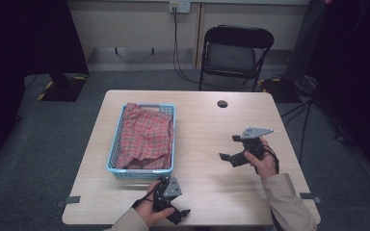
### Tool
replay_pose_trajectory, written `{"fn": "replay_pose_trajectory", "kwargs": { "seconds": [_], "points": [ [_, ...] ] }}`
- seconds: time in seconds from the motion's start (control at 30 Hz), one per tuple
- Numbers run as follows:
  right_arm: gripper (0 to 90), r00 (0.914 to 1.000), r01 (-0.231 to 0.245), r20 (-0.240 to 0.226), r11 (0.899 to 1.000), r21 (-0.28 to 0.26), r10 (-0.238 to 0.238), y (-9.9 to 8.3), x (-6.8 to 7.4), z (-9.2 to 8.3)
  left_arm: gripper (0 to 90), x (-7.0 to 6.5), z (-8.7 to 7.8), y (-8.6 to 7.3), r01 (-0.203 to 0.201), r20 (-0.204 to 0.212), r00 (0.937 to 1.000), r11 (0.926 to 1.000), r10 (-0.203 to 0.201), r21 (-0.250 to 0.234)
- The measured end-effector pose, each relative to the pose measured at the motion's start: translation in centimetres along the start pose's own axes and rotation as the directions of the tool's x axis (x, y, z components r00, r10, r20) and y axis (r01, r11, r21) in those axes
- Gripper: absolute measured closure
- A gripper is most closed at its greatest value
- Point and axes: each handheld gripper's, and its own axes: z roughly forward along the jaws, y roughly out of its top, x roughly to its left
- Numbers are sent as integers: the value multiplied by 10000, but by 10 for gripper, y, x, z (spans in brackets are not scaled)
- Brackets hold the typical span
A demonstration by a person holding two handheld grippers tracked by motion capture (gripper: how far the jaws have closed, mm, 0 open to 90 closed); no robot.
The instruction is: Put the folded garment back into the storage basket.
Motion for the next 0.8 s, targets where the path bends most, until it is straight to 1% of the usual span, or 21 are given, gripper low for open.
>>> {"fn": "replay_pose_trajectory", "kwargs": {
  "seconds": [0.8],
  "points": [
    [9, 9988, -242, 427, 9997, -7, 242, -21, -12, -11, 0, 0, 0, 0, -12, 26, 10000, 10000, 12, 0]
  ]
}}
